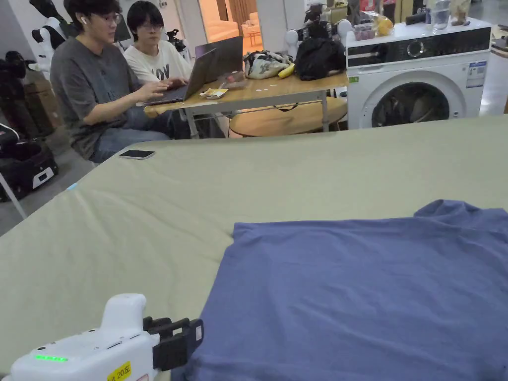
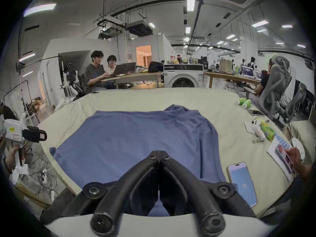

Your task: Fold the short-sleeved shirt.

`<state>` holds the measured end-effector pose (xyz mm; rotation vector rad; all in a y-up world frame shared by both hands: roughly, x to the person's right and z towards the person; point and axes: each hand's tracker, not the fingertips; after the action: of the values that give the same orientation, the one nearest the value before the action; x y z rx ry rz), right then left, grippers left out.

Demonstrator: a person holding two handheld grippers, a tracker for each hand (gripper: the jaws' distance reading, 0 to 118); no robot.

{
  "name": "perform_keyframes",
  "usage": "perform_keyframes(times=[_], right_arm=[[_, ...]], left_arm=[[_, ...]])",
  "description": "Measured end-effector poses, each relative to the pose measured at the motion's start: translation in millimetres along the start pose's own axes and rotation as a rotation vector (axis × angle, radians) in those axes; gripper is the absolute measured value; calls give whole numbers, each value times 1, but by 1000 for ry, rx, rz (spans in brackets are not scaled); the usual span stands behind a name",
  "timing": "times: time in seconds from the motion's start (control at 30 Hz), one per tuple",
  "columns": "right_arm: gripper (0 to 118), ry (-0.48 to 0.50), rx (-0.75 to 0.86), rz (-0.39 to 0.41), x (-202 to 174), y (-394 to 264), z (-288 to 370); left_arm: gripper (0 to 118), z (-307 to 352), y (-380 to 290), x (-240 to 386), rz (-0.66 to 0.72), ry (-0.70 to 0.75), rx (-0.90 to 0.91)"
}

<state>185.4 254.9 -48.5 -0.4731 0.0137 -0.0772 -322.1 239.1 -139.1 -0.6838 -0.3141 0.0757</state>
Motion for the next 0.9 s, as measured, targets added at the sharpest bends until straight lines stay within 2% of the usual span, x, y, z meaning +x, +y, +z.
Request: perform_keyframes(times=[0.17, 0.2, 0.27, 0.53, 0.57, 0.63, 0.67, 0.77, 0.9], right_arm=[[0, 20, -26, -33, 2, -6, 1], [0, 19, -32, -38, 4, -7, 1], [0, 7, -43, -44, 7, -8, 2], [0, -47, -65, -69, 36, -4, 19], [9, -61, -59, -68, 42, -2, 23], [52, -88, -48, -77, 57, -1, 32], [59, -99, -52, -82, 64, 0, 37], [59, -130, -124, -125, 91, -5, 50], [59, -177, -200, -108, 109, -29, 61]], left_arm=[[50, -29, -19, -16, 32, 69, -101], [41, -34, -21, -18, 44, 70, -113], [12, -46, -24, -22, 82, 61, -151], [5, -67, -30, -14, 55, 71, -229], [5, -69, -29, -13, 44, 73, -237], [5, -72, -29, -10, 26, 80, -250], [5, -69, -29, -4, 20, 85, -252], [5, -72, -31, 3, -1, 109, -252], [5, -66, -31, 11, -14, 117, -248]])
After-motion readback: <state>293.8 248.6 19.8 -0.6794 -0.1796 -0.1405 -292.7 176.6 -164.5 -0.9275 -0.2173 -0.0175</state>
